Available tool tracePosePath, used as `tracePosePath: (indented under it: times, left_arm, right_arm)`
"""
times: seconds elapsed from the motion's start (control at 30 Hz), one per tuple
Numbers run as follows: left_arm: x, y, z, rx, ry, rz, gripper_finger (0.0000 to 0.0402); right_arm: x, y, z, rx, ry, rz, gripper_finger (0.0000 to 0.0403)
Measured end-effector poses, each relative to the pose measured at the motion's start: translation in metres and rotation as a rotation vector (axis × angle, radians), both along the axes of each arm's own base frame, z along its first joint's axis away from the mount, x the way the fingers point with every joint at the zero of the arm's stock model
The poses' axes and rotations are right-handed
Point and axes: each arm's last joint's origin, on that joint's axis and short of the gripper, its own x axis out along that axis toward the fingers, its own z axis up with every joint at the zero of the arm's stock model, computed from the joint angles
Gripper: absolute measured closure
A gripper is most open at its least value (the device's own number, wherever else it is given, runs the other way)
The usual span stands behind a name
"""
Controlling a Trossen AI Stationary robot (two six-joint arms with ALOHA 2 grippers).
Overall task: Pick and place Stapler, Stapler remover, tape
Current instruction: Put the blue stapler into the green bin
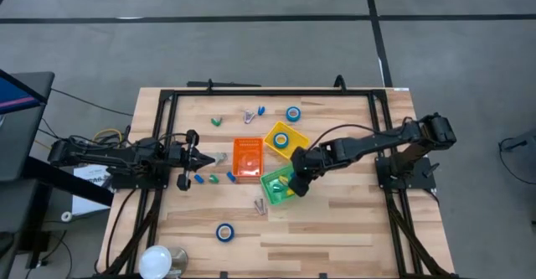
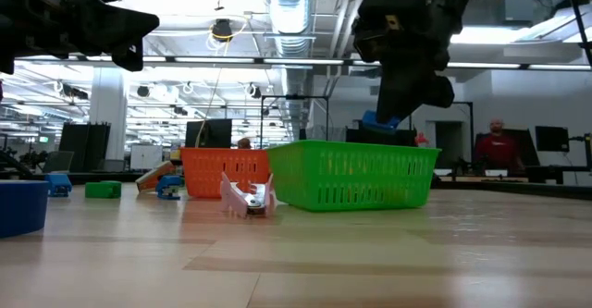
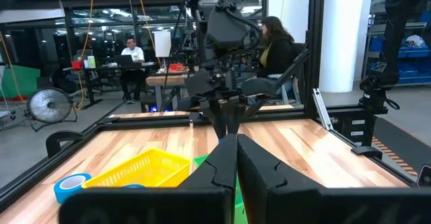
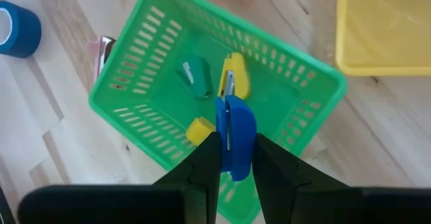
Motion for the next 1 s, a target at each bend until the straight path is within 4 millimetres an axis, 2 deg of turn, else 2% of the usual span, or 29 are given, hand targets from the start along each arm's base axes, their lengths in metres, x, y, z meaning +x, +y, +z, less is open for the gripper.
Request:
tracePosePath:
  times: [1.0]
  left_arm:
    - [0.0, 0.0, 0.0, 0.0, 0.0, 0.0, 0.0398]
  right_arm:
    - [-0.0004, -0.0078, -0.0006, -0.017, 0.014, 0.026, 0.0333]
